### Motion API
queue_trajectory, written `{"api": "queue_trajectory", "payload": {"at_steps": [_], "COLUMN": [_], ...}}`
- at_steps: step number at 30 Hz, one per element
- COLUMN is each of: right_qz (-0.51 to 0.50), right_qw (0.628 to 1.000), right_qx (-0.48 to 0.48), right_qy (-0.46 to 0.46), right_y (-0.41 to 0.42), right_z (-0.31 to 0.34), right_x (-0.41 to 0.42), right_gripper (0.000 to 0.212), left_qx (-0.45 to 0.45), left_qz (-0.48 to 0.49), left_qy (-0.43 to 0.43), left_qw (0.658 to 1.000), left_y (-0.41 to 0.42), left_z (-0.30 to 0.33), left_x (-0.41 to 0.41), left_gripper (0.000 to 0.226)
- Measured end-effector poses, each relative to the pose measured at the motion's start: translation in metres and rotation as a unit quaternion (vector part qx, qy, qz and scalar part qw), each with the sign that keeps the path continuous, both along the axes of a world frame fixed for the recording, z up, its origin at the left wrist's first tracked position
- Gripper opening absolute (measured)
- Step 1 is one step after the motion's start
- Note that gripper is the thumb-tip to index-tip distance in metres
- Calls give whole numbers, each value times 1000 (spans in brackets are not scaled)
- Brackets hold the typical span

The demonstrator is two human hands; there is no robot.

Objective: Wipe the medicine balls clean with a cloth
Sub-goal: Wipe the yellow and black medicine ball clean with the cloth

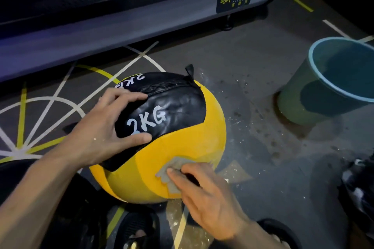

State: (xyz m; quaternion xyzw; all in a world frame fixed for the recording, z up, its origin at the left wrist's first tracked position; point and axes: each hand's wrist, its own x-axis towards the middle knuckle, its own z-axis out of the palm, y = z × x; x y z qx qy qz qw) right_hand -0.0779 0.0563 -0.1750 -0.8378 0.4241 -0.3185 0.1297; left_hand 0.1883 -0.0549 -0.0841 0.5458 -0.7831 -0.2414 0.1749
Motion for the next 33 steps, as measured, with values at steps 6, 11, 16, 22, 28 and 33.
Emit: {"api": "queue_trajectory", "payload": {"at_steps": [6,11,16,22,28,33], "right_qz": [-67,-187,1,-241,-238,-189], "right_qw": [998,972,1000,944,920,950], "right_qx": [5,56,0,123,167,122], "right_qy": [2,-129,-20,-186,-264,-215], "right_y": [-38,-61,-19,-96,-54,-3], "right_z": [1,3,2,-5,-1,-16], "right_x": [-35,-45,-30,-64,-43,-43], "right_gripper": [38,40,39,37,37,43], "left_qx": [10,21,50,58,67,23], "left_qz": [7,6,1,-3,8,14], "left_qy": [-17,-15,-2,-1,31,38], "left_qw": [1000,1000,999,998,997,999], "left_y": [-7,-9,-8,-6,-8,-13], "left_z": [0,2,2,5,4,6], "left_x": [-5,-7,-1,-5,-2,-16], "left_gripper": [82,80,81,75,61,62]}}
